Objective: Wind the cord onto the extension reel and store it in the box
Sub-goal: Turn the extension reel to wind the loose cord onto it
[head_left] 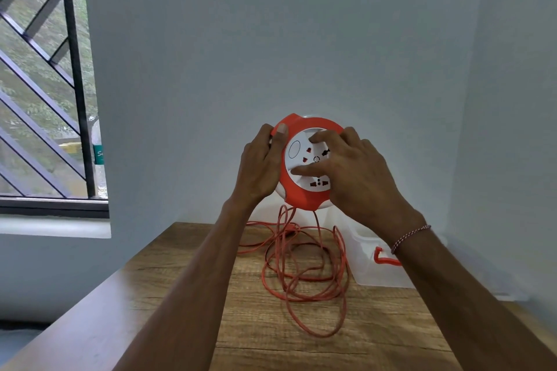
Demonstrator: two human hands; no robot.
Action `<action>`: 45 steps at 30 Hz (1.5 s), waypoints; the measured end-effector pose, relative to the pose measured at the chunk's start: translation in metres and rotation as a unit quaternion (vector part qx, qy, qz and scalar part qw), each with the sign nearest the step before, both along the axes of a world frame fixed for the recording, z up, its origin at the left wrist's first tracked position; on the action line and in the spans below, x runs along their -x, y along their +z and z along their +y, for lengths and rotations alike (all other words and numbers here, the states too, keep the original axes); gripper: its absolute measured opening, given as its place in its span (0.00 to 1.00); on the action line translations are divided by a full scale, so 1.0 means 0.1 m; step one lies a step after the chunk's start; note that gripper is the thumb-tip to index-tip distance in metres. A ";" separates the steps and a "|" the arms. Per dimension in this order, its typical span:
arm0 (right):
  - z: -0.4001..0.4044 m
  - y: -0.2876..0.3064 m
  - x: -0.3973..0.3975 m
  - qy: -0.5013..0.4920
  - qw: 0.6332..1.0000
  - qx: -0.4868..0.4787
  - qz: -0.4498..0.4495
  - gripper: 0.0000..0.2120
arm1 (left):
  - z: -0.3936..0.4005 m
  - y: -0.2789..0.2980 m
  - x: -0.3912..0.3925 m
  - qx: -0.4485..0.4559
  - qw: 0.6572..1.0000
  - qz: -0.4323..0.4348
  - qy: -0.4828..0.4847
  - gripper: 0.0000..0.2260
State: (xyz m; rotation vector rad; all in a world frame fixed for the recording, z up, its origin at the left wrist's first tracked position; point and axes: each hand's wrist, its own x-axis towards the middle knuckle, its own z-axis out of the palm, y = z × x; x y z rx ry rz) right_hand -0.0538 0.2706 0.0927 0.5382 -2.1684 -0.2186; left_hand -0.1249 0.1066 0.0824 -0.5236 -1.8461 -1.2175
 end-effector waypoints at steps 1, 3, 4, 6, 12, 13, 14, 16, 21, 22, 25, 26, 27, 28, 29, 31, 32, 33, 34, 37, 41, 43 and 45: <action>0.00 -0.01 0.01 -0.005 1.000 0.008 0.000 0.26 | 0.01 0.00 0.00 0.001 1.000 -0.001 0.000 0.16; 0.00 -0.02 0.03 -0.011 1.000 0.020 -0.002 0.28 | 0.01 0.00 -0.01 -0.001 1.000 -0.002 0.001 0.16; 0.00 -0.03 0.04 -0.013 1.000 0.024 -0.001 0.30 | 0.01 0.00 -0.01 -0.003 1.000 -0.002 -0.001 0.17; 0.02 -0.04 0.05 -0.002 0.999 0.043 0.008 0.30 | 0.01 0.00 -0.02 -0.006 1.000 -0.004 -0.007 0.17; 0.06 -0.08 0.09 0.015 0.991 0.125 0.037 0.27 | 0.03 0.00 -0.02 -0.011 1.000 -0.009 -0.011 0.17; 0.06 -0.09 0.10 0.013 0.990 0.138 0.038 0.28 | 0.03 0.00 -0.02 -0.010 1.000 -0.009 -0.009 0.16; 0.06 -0.09 0.12 0.016 0.988 0.150 0.039 0.28 | 0.04 0.00 -0.02 -0.009 1.000 -0.009 -0.007 0.16; 0.05 -0.11 0.12 0.026 0.984 0.170 0.040 0.29 | 0.04 0.00 -0.01 -0.005 1.000 -0.009 -0.001 0.16; 0.00 -0.10 0.10 0.026 0.978 0.203 0.045 0.33 | 0.05 0.00 -0.02 0.001 1.000 -0.011 0.006 0.16; 0.00 -0.10 0.10 0.026 0.975 0.215 0.040 0.34 | 0.06 0.00 -0.02 0.001 1.000 -0.011 0.005 0.17; 0.01 -0.08 0.11 0.034 0.974 0.221 0.037 0.34 | 0.07 0.00 -0.04 -0.004 1.000 -0.014 0.002 0.17; 0.03 -0.07 0.11 0.040 0.976 0.213 0.040 0.34 | 0.07 0.00 -0.04 -0.009 1.000 -0.016 0.001 0.17; 0.04 -0.06 0.12 0.049 0.978 0.201 0.042 0.32 | 0.07 0.00 -0.04 -0.016 1.000 -0.017 0.000 0.17; 0.06 -0.05 0.13 0.060 0.980 0.186 0.045 0.31 | 0.06 0.01 -0.05 -0.025 1.000 -0.019 -0.003 0.17; 0.09 -0.03 0.13 0.071 0.982 0.170 0.050 0.28 | 0.06 0.01 -0.05 -0.032 0.999 -0.020 -0.008 0.17; 0.11 0.00 0.12 0.101 0.983 0.140 0.061 0.20 | 0.05 0.02 -0.06 -0.039 0.999 -0.018 -0.016 0.17; 0.13 0.02 0.11 0.117 0.984 0.123 0.061 0.16 | 0.04 0.01 -0.06 -0.042 0.999 -0.016 -0.017 0.17; 0.13 0.04 0.10 0.123 0.986 0.104 0.051 0.15 | 0.04 0.01 -0.06 -0.043 0.999 -0.013 -0.017 0.16; 0.13 0.05 0.08 0.116 0.989 0.082 0.030 0.17 | 0.04 0.02 -0.06 -0.045 0.999 -0.011 -0.018 0.16; 0.10 0.05 0.04 0.063 0.997 0.034 -0.025 0.26 | 0.06 0.02 -0.06 -0.043 0.999 -0.008 -0.018 0.16; 0.08 0.04 -0.01 0.030 0.999 0.021 -0.010 0.28 | 0.08 0.01 -0.08 -0.030 0.999 -0.010 -0.009 0.15; 0.09 0.04 -0.01 0.017 1.000 0.020 0.004 0.28 | 0.10 0.01 -0.09 -0.023 1.000 -0.010 -0.004 0.15; 0.11 0.02 0.00 0.017 0.999 0.024 0.019 0.28 | 0.10 0.01 -0.10 -0.022 1.000 -0.011 -0.003 0.14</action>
